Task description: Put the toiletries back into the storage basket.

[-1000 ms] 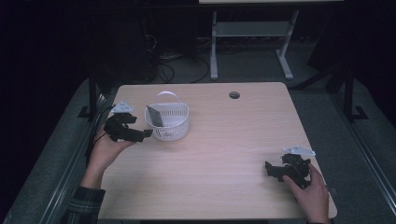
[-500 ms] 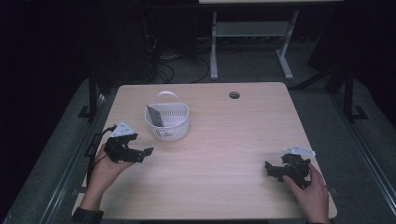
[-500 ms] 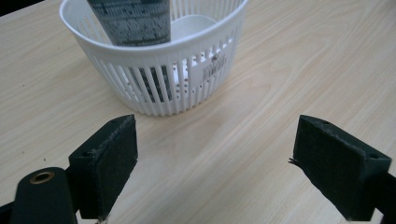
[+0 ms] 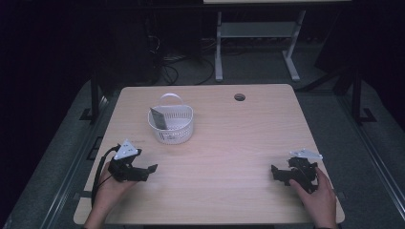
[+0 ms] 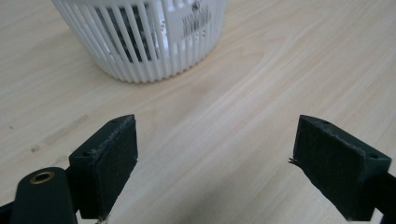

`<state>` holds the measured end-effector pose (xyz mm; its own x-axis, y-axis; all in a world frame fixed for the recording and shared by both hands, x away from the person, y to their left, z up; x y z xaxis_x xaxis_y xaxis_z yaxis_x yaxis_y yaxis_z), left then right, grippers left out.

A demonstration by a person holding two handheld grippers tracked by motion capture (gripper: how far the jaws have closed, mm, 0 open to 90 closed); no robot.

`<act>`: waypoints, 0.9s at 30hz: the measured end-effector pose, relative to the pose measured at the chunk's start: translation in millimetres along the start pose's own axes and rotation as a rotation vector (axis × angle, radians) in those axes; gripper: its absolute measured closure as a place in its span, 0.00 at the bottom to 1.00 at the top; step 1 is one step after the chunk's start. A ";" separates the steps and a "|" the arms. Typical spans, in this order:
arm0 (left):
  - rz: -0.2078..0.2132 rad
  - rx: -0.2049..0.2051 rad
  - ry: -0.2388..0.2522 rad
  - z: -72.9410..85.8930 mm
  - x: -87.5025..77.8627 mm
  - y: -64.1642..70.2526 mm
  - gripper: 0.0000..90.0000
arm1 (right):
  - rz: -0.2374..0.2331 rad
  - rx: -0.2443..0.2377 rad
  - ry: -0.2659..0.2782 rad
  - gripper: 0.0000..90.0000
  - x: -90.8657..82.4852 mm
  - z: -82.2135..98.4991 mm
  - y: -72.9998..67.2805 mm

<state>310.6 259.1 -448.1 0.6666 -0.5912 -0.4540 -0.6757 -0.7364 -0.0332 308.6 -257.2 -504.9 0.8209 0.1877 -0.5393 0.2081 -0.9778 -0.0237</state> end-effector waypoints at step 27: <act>-0.017 -0.037 -0.060 50.2 6.1 4.5 0.14 | 0.000 0.000 0.000 0.00 0.0 0.0 0.0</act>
Point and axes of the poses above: each handheld gripper's, and its own axes: x roughly forward along the jaws, z roughly out of its underside, y roughly to its right, the point moved 3 cm from there along x, roughly forward along the jaws, and after that the axes turned 13 degrees about y, right-handed, at the moved point
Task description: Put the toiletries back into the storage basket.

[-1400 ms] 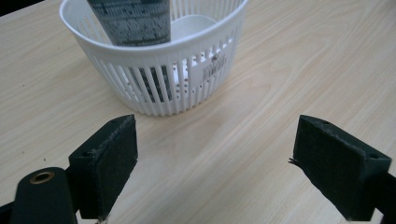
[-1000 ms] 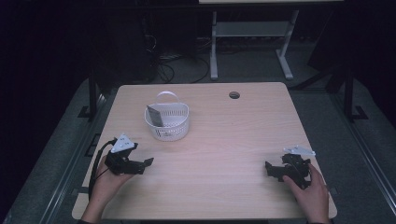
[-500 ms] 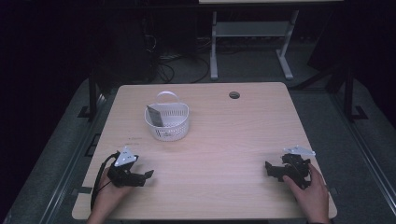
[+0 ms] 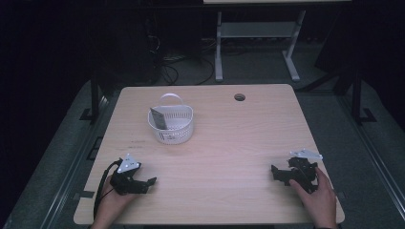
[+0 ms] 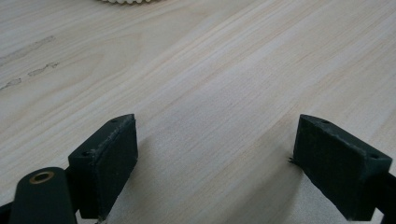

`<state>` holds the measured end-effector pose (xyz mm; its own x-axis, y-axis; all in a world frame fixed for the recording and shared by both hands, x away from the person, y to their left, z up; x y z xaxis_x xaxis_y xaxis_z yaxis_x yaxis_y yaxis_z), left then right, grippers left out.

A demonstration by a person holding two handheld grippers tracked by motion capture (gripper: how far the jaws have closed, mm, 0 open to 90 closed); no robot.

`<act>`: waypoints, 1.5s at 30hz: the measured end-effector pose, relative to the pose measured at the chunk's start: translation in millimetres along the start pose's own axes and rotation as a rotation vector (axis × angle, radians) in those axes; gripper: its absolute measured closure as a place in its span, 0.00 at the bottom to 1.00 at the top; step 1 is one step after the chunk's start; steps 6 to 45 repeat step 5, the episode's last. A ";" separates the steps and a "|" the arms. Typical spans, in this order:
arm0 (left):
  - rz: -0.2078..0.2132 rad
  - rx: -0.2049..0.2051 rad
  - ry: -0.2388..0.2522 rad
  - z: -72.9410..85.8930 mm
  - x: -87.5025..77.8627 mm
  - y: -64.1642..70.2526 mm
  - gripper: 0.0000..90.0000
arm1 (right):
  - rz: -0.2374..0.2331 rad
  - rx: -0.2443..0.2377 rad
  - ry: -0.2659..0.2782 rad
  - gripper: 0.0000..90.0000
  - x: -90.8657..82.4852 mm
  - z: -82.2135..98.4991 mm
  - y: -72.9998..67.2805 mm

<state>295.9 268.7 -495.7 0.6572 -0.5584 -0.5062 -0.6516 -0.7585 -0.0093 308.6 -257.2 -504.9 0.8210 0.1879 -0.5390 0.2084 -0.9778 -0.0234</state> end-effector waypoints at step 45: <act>0.000 0.000 0.000 0.0 0.0 0.0 0.14 | 0.000 0.000 0.000 0.00 0.0 0.0 0.0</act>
Point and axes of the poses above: each handheld gripper's, and its own axes: x roughly forward along the jaws, z roughly out of its underside, y roughly to its right, the point moved 3 cm from there along x, roughly forward along the jaws, and after that the axes turned 13 degrees about y, right-handed, at the moved point
